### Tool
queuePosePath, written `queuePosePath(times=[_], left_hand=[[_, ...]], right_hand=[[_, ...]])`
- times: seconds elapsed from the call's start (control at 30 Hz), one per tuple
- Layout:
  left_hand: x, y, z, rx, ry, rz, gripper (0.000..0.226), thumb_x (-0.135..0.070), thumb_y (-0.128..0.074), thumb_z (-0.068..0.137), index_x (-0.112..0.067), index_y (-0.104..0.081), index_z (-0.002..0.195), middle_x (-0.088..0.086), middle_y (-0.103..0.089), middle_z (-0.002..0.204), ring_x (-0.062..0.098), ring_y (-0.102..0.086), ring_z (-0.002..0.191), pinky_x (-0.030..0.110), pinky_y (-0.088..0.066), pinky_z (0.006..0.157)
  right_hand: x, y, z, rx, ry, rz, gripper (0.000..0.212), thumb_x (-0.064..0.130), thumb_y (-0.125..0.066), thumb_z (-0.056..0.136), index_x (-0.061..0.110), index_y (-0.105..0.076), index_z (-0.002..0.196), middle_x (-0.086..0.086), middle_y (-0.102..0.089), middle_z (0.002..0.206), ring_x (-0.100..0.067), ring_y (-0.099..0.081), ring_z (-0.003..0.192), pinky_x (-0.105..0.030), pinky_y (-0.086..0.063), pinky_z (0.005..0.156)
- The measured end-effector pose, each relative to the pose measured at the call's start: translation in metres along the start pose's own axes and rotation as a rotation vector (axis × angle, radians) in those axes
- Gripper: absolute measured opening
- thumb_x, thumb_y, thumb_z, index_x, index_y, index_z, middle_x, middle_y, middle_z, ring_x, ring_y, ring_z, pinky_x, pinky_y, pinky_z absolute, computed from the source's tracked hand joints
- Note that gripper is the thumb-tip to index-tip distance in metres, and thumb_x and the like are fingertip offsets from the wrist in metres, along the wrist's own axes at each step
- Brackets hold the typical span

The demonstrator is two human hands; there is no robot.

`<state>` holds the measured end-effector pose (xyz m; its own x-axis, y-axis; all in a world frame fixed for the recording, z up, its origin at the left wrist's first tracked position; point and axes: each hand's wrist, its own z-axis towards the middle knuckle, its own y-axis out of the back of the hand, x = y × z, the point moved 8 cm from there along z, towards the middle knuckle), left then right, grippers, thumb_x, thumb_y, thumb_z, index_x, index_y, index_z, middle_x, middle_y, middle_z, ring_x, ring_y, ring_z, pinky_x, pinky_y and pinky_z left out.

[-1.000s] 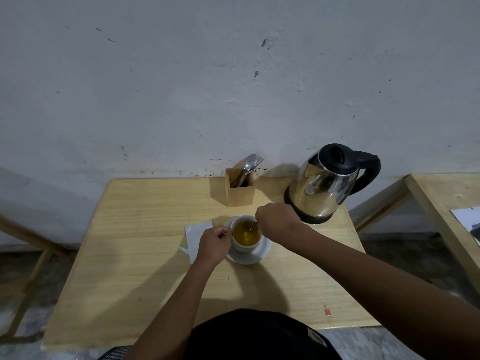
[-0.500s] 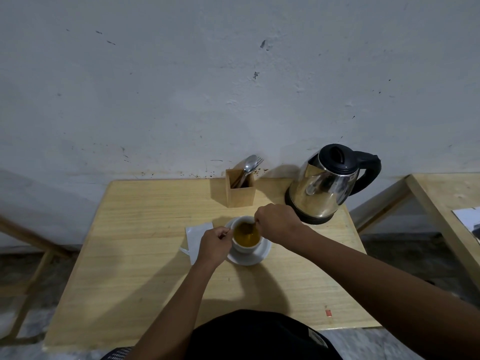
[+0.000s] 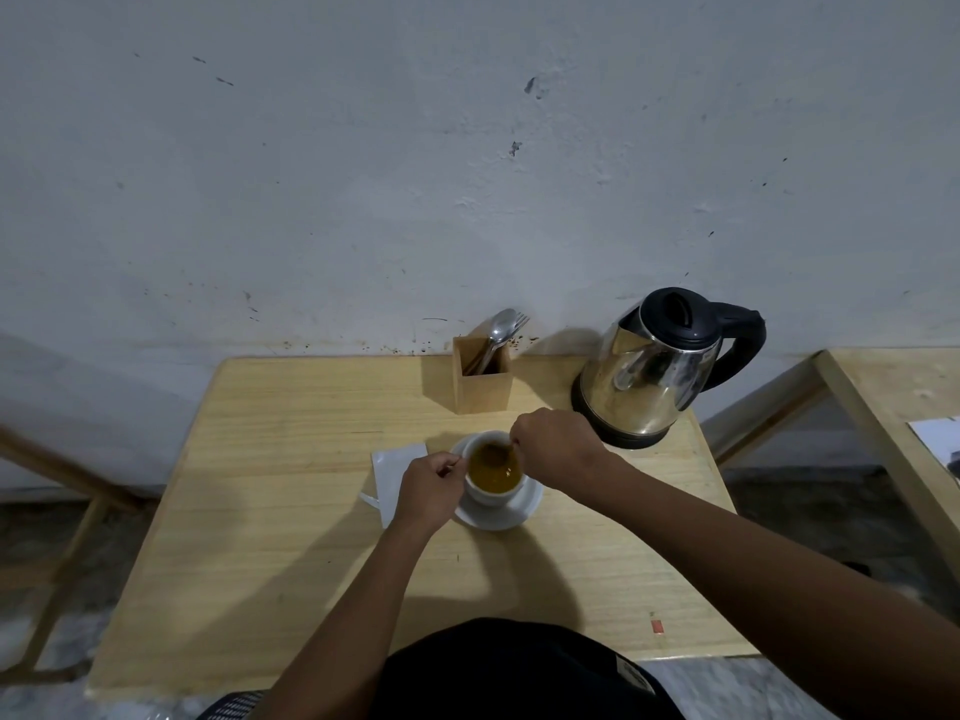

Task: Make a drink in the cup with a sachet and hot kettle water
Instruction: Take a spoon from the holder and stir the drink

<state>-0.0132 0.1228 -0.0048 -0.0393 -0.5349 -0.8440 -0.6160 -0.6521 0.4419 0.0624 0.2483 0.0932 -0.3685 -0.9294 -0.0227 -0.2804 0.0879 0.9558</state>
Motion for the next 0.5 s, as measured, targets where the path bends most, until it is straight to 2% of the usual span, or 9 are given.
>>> queuePosePath(times=[0.13, 0.27, 0.4, 0.5], left_hand=[[0.0, 0.0, -0.001, 0.005, 0.014, -0.005, 0.022, -0.02, -0.055, 0.092, -0.008, -0.071, 0.101, 0.001, -0.066, 0.088, 0.015, -0.06, 0.084, 0.017, -0.041, 0.064], [0.001, -0.001, -0.001, 0.008, 0.022, 0.004, 0.022, -0.02, -0.055, 0.092, -0.009, -0.07, 0.103, 0.0, -0.066, 0.09, 0.015, -0.059, 0.086, 0.02, -0.04, 0.069], [0.002, -0.001, 0.0, 0.011, 0.021, 0.003, 0.022, -0.021, -0.056, 0.092, -0.009, -0.071, 0.102, 0.003, -0.068, 0.089, 0.016, -0.06, 0.084, 0.018, -0.041, 0.064], [0.003, -0.001, 0.001, 0.014, 0.023, -0.001, 0.022, -0.02, -0.056, 0.091, -0.009, -0.071, 0.102, 0.003, -0.067, 0.087, 0.016, -0.06, 0.084, 0.024, -0.041, 0.071]], right_hand=[[-0.007, 0.001, -0.005, 0.026, -0.032, -0.013, 0.019, 0.025, -0.054, 0.093, 0.01, -0.06, 0.102, -0.008, -0.064, 0.093, -0.024, -0.058, 0.077, -0.032, -0.039, 0.061], [-0.011, -0.01, -0.005, 0.032, -0.045, 0.17, 0.016, 0.03, -0.059, 0.086, 0.015, -0.06, 0.083, -0.002, -0.059, 0.077, -0.022, -0.055, 0.068, -0.028, -0.038, 0.056], [-0.014, -0.017, -0.008, -0.068, -0.058, 0.135, 0.026, 0.026, -0.045, 0.094, 0.017, -0.069, 0.096, -0.004, -0.069, 0.091, -0.022, -0.057, 0.071, -0.027, -0.034, 0.054], [-0.02, -0.017, -0.014, -0.105, -0.078, 0.066, 0.025, 0.024, -0.044, 0.097, 0.013, -0.067, 0.095, -0.006, -0.069, 0.092, -0.022, -0.051, 0.068, -0.028, -0.03, 0.052]])
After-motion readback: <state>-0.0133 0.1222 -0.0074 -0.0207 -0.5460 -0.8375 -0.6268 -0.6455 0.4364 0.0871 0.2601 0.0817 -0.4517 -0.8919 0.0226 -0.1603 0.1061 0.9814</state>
